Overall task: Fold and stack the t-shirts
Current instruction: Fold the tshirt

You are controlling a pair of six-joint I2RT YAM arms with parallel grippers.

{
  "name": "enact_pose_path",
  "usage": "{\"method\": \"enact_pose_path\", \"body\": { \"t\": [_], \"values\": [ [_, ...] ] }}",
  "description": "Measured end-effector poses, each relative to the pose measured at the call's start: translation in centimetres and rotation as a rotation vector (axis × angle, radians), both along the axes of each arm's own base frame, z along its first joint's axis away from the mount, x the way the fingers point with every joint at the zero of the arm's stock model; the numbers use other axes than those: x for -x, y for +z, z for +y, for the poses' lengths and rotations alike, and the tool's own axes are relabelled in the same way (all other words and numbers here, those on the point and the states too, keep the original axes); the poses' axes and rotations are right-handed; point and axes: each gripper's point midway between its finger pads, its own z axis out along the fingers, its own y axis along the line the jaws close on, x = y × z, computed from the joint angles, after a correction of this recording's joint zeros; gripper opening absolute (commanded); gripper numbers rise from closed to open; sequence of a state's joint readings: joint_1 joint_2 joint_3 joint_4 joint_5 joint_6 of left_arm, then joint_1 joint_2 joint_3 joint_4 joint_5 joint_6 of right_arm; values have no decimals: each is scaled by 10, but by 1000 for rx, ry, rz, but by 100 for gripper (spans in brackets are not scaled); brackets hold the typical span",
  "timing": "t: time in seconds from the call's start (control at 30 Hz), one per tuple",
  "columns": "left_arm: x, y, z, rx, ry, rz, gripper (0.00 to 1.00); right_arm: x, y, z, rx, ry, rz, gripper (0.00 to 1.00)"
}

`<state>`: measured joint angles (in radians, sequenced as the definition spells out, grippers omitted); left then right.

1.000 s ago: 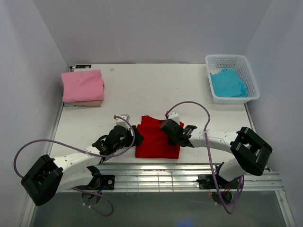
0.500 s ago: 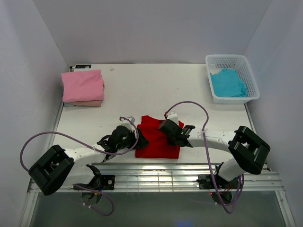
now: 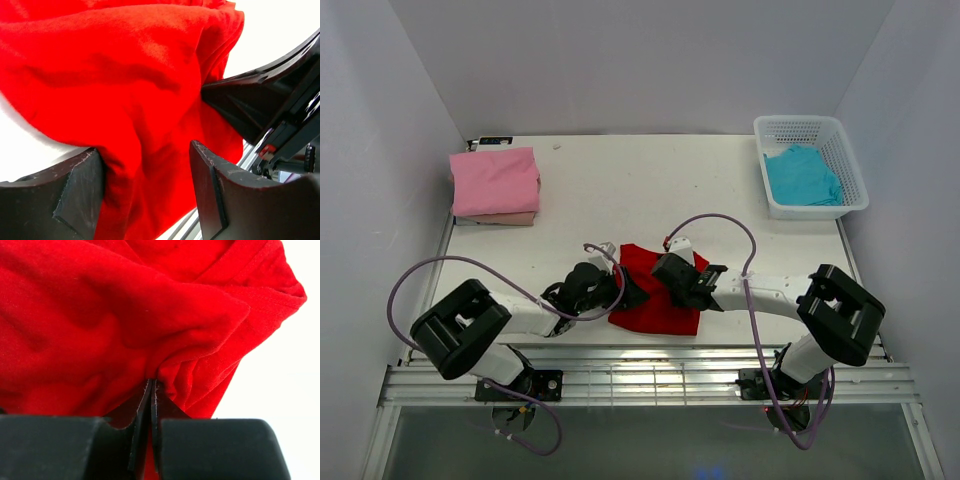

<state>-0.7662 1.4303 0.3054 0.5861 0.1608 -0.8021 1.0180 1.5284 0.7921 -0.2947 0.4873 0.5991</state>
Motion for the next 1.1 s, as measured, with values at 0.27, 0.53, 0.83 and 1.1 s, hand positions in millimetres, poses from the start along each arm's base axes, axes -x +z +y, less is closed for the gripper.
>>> {"method": "enact_pose_path", "body": {
  "t": [0.27,0.53,0.83,1.1],
  "values": [
    [-4,0,-22,15,-27,-5,72,0,0,3,9,6,-4,8],
    [-9,-13,-30,-13,-6,6,19,1,-1,3,11,8,-6,8],
    [-16,-13,-30,-40,26,-18,0,1,-1,3,15,10,-10,8],
    [-40,13,9,-270,136,-90,0,2,5,13,-21,17,-24,50]
  ]
}}
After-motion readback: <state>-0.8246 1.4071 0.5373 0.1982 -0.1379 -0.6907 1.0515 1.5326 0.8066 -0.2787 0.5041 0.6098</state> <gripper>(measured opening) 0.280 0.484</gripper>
